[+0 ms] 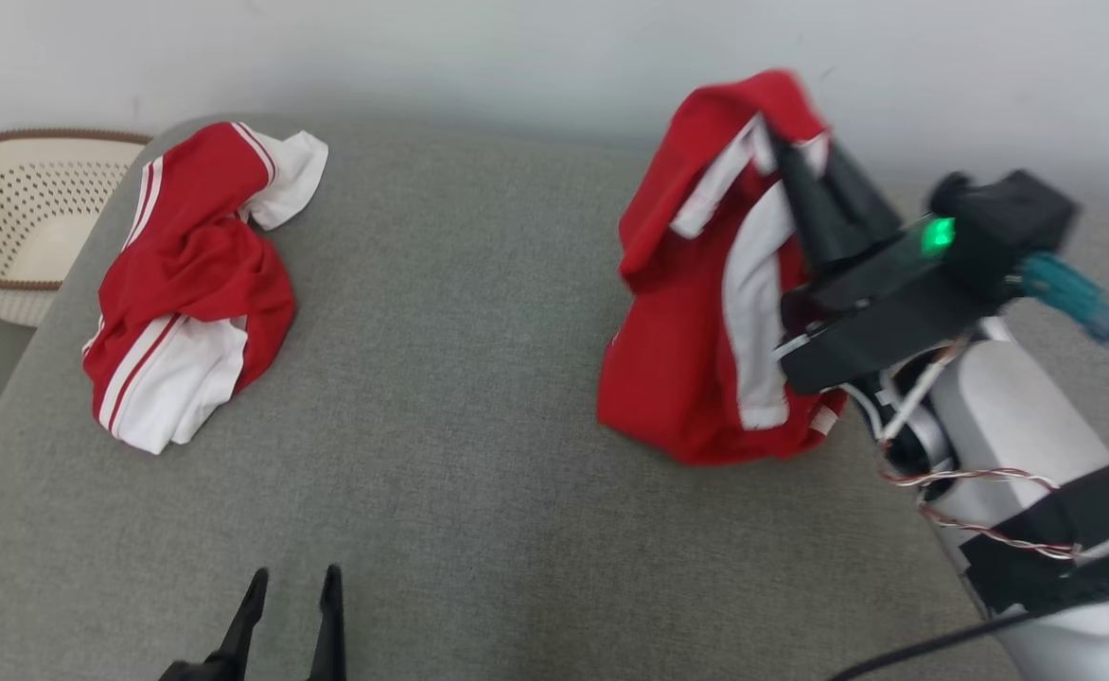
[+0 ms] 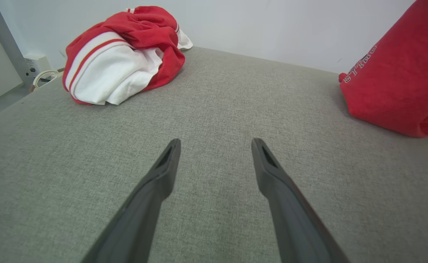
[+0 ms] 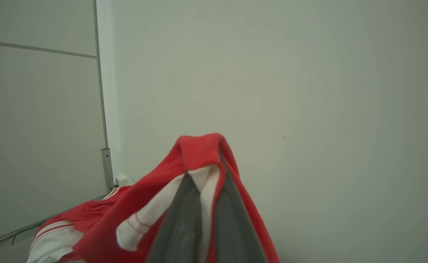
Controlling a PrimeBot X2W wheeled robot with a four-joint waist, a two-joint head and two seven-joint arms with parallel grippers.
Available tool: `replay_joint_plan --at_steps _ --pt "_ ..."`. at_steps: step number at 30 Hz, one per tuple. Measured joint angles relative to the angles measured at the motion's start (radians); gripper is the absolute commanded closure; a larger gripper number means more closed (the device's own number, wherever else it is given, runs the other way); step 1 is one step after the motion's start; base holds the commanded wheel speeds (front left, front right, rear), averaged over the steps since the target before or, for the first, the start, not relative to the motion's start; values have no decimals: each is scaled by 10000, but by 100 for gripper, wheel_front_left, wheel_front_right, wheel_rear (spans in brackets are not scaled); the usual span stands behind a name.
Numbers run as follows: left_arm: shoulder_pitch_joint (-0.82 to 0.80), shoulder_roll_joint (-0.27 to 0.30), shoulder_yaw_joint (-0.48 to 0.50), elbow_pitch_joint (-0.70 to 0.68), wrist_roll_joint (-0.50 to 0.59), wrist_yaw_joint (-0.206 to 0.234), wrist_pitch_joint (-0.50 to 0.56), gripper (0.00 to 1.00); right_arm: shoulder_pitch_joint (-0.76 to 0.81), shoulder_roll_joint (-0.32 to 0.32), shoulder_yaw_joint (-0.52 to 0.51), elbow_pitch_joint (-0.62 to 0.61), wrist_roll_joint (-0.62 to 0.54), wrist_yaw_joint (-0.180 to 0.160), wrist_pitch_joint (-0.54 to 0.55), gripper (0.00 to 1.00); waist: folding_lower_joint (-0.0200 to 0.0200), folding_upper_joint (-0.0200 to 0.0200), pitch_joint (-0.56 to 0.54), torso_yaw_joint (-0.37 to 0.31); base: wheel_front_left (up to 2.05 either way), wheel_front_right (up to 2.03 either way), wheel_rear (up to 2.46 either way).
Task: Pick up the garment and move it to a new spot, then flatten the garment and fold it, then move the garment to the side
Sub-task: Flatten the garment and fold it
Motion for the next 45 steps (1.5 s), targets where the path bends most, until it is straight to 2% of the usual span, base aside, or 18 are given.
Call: replay_joint_plan --at_steps 4,6,9,10,11,12,13,14,17,21,29,34,38,41,45 --pt "-453 -2 -548 59 -209 -12 0 0 -696 -132 1189 1154 173 2 591 100 1 0 239 249 0 0 0" --pt "-546 4 -738 84 -263 -15 0 0 -875 -153 1390 1476 230 2 585 100 1 0 292 354 0 0 0" --pt "-797 0 -1214 134 -583 17 0 0 -1494 -301 2109 2725 240 2 859 100 1 0 451 748 0 0 0" --pt "-860 2 -1354 128 -635 92 0 0 -1681 -336 2268 3158 209 2 978 84 1 0 504 891 0 0 0" --pt "-895 -4 -1450 104 -755 138 -2 0 -1871 -359 2495 3588 94 2 1089 60 1 0 558 1043 0 0 0" --pt "-915 0 -1546 96 -880 192 0 0 -2007 -301 2583 3939 144 2 1070 46 1 0 610 1192 0 0 0" --pt "-932 0 -1630 96 -945 221 0 0 -2148 -263 2671 4314 161 2 1047 16 1 0 663 1344 0 0 0" --pt "-950 -6 -1678 96 -991 255 0 0 -2306 -215 2823 4673 102 2 1074 0 1 0 712 1489 0 0 0" --pt "-953 2 -1699 119 -1051 326 0 0 -2692 31 2978 5676 123 2 1062 0 1 0 863 1872 0 0 0" --pt "-797 0 -1641 144 -1051 376 0 0 -3184 370 2865 6449 96 2 408 0 0 -1 1055 2129 0 0 0" --pt "-788 -2 -1390 159 -938 351 0 0 -3158 546 2173 7030 240 2 -819 0 0 0 995 1688 0 0 0" --pt "-728 -4 -1266 161 -813 272 -2 0 -1856 405 1319 6243 709 2 -1057 0 0 -1 768 1184 0 0 0" --pt "-543 -2 -1185 165 -767 255 0 0 -122 155 560 4813 817 2 -1089 0 -1 -1 557 815 0 0 0" --pt "-418 -6 -1151 176 -640 178 -2 0 1293 171 391 3875 913 2 -1110 0 -1 -2 433 547 0 0 0" --pt "-381 0 -1099 217 -543 90 -2 0 2438 199 562 2938 963 2 -1112 0 -2 -2 282 271 0 0 0"
